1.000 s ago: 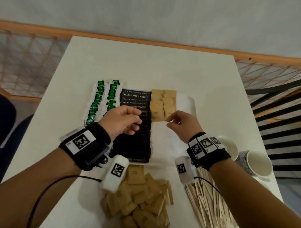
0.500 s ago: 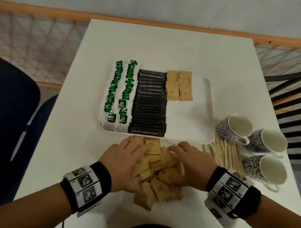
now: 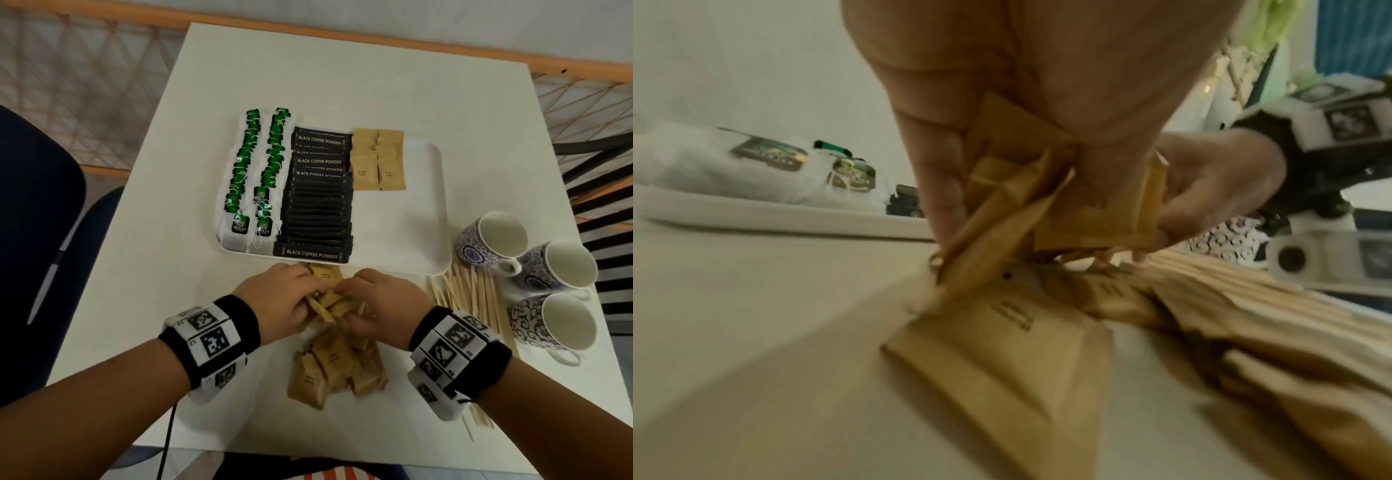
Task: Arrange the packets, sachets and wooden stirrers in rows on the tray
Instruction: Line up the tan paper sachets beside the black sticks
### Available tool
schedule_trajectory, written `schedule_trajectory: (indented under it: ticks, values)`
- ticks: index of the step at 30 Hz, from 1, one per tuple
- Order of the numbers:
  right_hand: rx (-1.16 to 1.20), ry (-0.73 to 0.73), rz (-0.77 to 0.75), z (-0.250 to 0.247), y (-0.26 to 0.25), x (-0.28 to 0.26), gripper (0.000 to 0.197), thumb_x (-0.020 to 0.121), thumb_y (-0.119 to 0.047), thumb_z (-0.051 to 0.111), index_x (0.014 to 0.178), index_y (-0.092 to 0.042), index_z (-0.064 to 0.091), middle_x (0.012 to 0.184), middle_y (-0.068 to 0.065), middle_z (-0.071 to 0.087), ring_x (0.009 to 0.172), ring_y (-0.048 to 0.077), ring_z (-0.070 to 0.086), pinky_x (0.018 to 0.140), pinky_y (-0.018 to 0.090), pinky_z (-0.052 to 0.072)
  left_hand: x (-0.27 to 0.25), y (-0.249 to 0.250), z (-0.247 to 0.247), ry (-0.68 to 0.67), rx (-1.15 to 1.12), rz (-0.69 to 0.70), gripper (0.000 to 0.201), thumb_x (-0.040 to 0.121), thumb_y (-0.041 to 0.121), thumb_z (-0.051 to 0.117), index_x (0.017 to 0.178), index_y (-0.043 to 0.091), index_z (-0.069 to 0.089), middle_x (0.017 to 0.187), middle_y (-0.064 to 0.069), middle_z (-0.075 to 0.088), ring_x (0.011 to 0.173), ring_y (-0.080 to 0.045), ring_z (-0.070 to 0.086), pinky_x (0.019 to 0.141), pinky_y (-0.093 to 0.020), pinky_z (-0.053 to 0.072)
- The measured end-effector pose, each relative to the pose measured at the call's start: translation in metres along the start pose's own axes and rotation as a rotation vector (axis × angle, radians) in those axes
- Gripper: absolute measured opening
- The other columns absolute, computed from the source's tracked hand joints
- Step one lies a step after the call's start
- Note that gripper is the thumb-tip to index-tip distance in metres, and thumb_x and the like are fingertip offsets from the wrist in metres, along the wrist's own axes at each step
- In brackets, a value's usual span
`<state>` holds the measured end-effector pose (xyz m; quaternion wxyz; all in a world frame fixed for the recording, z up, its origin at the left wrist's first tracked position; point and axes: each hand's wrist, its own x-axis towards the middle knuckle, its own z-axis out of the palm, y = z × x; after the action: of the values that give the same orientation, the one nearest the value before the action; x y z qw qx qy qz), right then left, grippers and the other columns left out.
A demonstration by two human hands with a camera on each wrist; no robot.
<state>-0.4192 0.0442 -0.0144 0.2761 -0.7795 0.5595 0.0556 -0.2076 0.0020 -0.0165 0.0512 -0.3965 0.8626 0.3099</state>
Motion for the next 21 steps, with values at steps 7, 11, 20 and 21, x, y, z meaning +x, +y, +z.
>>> schedule_trajectory:
  ticks: [7, 11, 20, 21]
  values:
    - [0.063, 0.175, -0.086, 0.007, -0.002, -0.006, 0.049, 0.071, -0.038, 0.039, 0.107, -0.022, 0.069, 0.094, 0.0, 0.067, 0.078, 0.021, 0.065, 0.063, 0.024, 0.048, -0.006, 0.0, -0.009, 0.136, -0.282, 0.019, 0.035, 0.089, 0.005, 0.055, 0.115, 0.024, 0.065, 0.108, 0.011, 0.061, 0.098, -0.005, 0.055, 0.086, -0.016, 0.042]
    - [0.064, 0.147, -0.134, 0.004, -0.002, -0.01, 0.034, 0.076, -0.032, 0.054, 0.105, -0.023, 0.069, 0.098, -0.002, 0.066, 0.078, 0.017, 0.065, 0.061, 0.017, 0.039, -0.012, -0.002, -0.015, 0.162, -0.471, -0.103, 0.035, 0.089, 0.011, 0.058, 0.11, 0.038, 0.061, 0.096, 0.015, 0.063, 0.074, 0.005, 0.058, 0.07, -0.011, 0.047]
    - [0.065, 0.237, -0.237, 0.002, 0.002, -0.008, 0.031, 0.078, -0.032, 0.049, 0.099, -0.025, 0.07, 0.088, -0.006, 0.066, 0.067, 0.016, 0.063, 0.052, 0.027, 0.054, -0.012, -0.016, -0.028, 0.267, -0.923, -0.275, 0.043, 0.085, -0.006, 0.058, 0.105, 0.032, 0.061, 0.097, -0.003, 0.067, 0.082, -0.01, 0.063, 0.071, -0.024, 0.054]
    - [0.084, 0.275, -0.247, -0.001, 0.001, -0.008, 0.03, 0.08, -0.033, 0.048, 0.099, -0.025, 0.07, 0.086, -0.006, 0.067, 0.066, 0.014, 0.063, 0.052, 0.025, 0.053, -0.012, -0.017, -0.029, 0.272, -0.946, -0.286, 0.042, 0.085, -0.005, 0.059, 0.105, 0.032, 0.061, 0.1, -0.005, 0.068, 0.086, -0.014, 0.064, 0.074, -0.029, 0.054]
